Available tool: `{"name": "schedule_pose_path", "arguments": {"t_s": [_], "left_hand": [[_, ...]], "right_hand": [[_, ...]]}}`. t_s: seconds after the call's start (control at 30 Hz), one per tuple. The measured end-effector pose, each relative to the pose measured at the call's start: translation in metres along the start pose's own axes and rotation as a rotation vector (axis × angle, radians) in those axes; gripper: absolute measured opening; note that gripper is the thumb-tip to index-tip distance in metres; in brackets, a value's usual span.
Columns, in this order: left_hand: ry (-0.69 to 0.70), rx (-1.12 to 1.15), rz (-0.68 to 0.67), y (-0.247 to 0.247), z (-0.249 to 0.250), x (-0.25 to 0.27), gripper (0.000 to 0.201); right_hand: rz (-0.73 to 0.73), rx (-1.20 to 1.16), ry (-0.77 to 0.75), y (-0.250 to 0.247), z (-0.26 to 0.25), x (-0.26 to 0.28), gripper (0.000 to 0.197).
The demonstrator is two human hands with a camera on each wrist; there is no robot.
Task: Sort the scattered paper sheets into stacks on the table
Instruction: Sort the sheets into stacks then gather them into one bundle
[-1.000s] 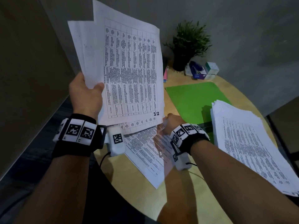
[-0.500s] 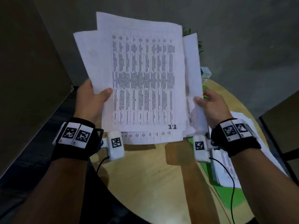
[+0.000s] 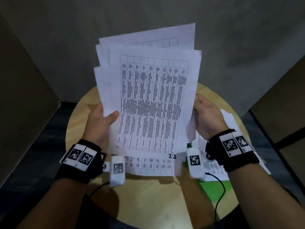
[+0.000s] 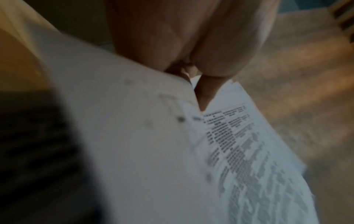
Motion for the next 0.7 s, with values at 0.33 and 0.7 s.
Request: {"name": "schedule_pose_path", "arguments": {"t_s": [0.33,0.7], "left_hand": [[-0.067,-0.158,-0.029,0.134,-0.044,0.03,0.028],[-0.296,-0.474,-0.154,0.244,-0.113,0.028,0.04]], "right_hand": [[0.192,0.681,0.009,-0.124,0.009,0.011,0.03],[0.308,1.015,0.311,-0.235,0.054,-0.011,0.026]]}}
Point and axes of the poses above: each hand's wrist, its own x-axis away from the middle knuckle, its own y-axis out of the palm, z = x × y, the point moved 5 cm from there along -x, towards the middle knuckle, and after that the axes turned 4 degrees about x, right-handed, at the moved point
